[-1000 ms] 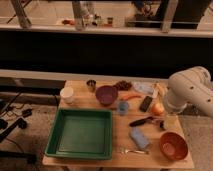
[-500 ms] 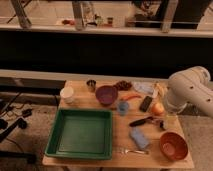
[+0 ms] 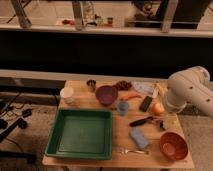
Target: Place grapes in purple bowl
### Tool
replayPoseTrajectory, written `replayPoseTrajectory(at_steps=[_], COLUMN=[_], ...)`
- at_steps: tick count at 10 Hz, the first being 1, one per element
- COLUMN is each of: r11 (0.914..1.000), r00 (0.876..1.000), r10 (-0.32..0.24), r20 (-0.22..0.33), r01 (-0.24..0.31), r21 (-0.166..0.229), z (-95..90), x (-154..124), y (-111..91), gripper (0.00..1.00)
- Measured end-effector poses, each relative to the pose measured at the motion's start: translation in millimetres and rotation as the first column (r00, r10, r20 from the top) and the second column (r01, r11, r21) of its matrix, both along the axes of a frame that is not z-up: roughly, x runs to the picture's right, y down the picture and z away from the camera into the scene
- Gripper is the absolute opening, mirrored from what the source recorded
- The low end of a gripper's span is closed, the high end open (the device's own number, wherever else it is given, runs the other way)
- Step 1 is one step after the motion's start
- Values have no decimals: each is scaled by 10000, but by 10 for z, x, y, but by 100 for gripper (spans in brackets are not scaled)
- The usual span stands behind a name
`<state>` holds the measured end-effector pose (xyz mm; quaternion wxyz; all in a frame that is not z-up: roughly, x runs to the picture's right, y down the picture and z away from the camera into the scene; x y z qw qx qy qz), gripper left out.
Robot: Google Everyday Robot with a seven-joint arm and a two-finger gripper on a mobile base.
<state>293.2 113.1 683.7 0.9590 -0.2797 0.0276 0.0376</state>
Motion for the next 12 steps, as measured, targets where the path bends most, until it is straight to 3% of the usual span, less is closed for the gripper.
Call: replayPoseTrajectory(at_steps=[12], r11=[9999], r00=[9999], r10=[112], r20=[31], r01=[-113], r21=[63], z=[62], x=[10], y=[8], gripper=[80])
